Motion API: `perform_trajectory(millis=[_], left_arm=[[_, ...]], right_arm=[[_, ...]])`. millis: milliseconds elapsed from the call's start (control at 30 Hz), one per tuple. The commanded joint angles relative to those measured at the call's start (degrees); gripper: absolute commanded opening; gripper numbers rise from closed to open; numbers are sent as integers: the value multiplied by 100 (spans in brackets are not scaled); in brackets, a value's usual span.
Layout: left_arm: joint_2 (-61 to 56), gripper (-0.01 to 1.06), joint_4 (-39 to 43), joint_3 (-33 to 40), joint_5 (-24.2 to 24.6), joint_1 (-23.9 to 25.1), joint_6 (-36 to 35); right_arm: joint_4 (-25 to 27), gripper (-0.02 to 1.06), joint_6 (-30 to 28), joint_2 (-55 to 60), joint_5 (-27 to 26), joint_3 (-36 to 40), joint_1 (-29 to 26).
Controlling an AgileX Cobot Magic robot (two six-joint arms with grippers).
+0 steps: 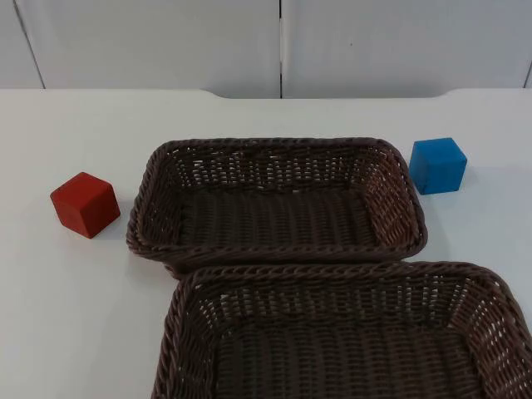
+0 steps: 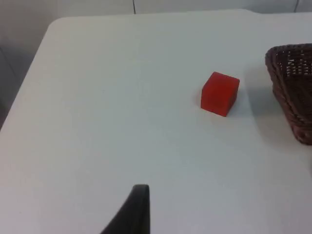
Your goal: Pick up one cube with the left hand and place it into the upper basket. Pick up one cube with the right hand and place it into the lower basket.
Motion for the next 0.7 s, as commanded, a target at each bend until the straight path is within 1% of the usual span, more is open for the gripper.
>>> perform_trajectory(millis=[0,100,233,467,667], left_arm=[[-19,105,-139,-78,-114,7,-3],[-19,105,-302,-186,-344,7,-3],[-19,105,-451,-202,-510,7,-3],[20,105,-582,-202,-576,7,-3],[420,105,-881,-202,-895,7,-3]], right_arm=[[26,105,11,-19,-38,6,-37],[26,105,11,-19,-38,6,-37],[26,105,11,-19,-38,6,-37],[26,105,11,-19,-38,6,-37],[26,105,11,-19,-38,6,-37]])
